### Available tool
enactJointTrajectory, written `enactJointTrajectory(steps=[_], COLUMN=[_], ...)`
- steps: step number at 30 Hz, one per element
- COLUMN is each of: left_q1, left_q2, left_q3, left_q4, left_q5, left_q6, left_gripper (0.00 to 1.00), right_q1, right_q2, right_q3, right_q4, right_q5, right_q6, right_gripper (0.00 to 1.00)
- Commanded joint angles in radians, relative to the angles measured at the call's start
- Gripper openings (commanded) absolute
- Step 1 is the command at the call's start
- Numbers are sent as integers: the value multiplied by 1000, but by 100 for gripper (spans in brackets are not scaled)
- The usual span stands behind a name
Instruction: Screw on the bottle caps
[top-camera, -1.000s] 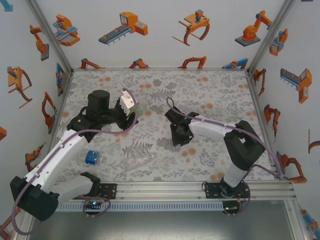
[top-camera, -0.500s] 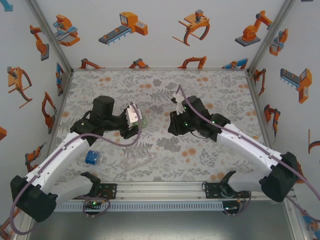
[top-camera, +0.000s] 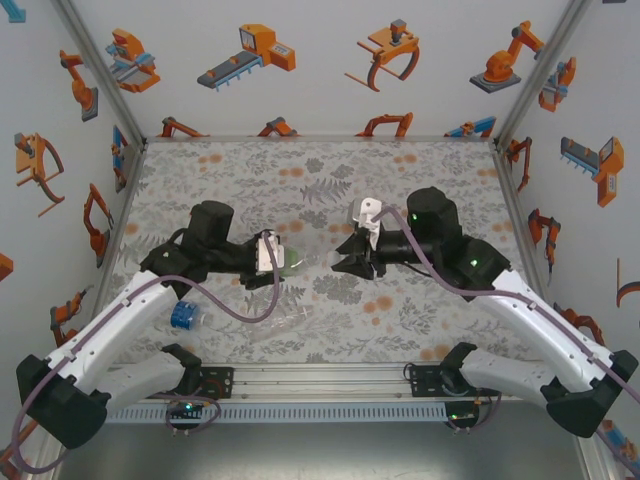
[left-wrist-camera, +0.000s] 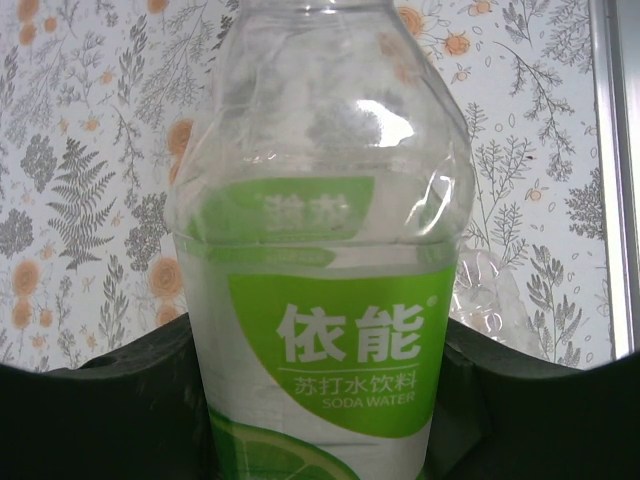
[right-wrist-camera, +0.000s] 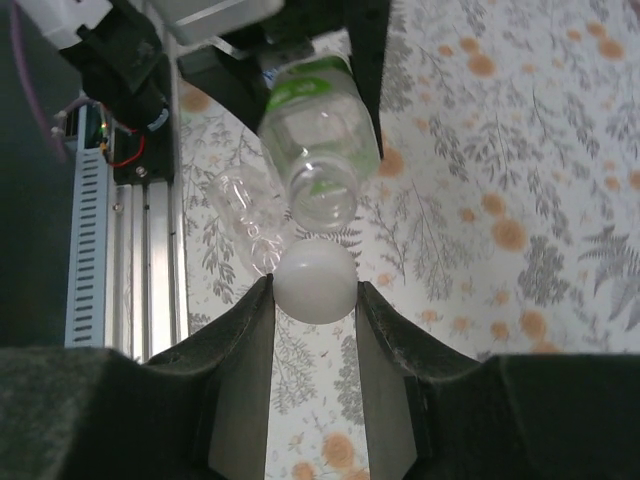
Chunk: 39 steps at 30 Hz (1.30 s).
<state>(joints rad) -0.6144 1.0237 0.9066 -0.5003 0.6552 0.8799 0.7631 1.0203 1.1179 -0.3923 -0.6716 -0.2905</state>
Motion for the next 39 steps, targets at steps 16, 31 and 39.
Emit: enactJointTrajectory(steps=[16, 31, 39], left_q1=[-19, -18, -12], left_q2=[-30, -36, -34], left_q3=[-8, -8, -5], left_q4=[-40, -10, 13], left_q5=[66, 77, 79], left_q6=[59, 16, -18], left_gripper=[0, 0, 0], right_q1=[62, 72, 73], right_q2=[77, 85, 84], right_q3=[12, -14, -15], right_q4=[120, 76, 56], right_q5=[-38, -63, -59], right_q6=[-76, -93, -98], right_gripper=[0, 0, 0])
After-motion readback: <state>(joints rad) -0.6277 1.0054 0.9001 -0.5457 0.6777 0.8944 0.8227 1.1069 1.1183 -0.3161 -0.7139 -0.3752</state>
